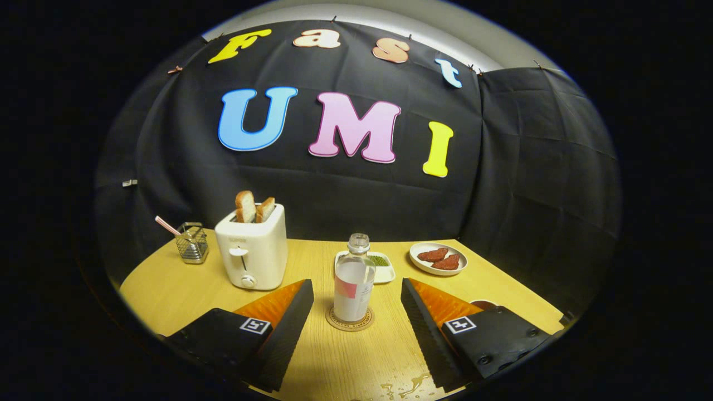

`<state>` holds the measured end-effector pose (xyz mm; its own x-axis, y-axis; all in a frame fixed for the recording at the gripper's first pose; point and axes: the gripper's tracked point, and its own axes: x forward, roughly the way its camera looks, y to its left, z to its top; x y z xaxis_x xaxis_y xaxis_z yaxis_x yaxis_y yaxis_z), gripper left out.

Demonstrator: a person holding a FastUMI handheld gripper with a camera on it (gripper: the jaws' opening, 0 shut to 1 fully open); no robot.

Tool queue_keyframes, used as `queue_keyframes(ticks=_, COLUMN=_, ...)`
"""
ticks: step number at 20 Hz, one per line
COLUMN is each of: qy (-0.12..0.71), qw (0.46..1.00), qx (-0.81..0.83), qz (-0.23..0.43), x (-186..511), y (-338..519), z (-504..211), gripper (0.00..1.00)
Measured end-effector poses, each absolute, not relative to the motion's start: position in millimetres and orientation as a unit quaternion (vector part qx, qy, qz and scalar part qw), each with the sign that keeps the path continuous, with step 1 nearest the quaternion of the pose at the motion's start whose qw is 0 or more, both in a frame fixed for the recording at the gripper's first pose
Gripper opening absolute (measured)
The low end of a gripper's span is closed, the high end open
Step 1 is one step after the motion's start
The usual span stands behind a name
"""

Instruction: Take the bottle from table, then pour the juice into the cup, finally place the bottle on the coaster

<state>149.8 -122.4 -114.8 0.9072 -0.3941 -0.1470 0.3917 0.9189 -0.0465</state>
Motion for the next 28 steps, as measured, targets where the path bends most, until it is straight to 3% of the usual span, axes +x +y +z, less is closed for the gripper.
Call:
queue_keyframes(ticks=12, qy=-0.023, qw=0.993, qx=0.024, qz=-0.112, x=54.3, y=-57.7, z=28.6, gripper=0.97)
queue_keyframes(ticks=18, qy=0.000, qw=0.992, qx=0.013, qz=-0.126, x=22.9, y=-55.3, z=27.8, gripper=0.97)
queue_keyframes(ticks=28, qy=-0.009, qw=0.993, qx=0.006, qz=-0.115, x=34.2, y=-50.2, z=31.1, gripper=0.97)
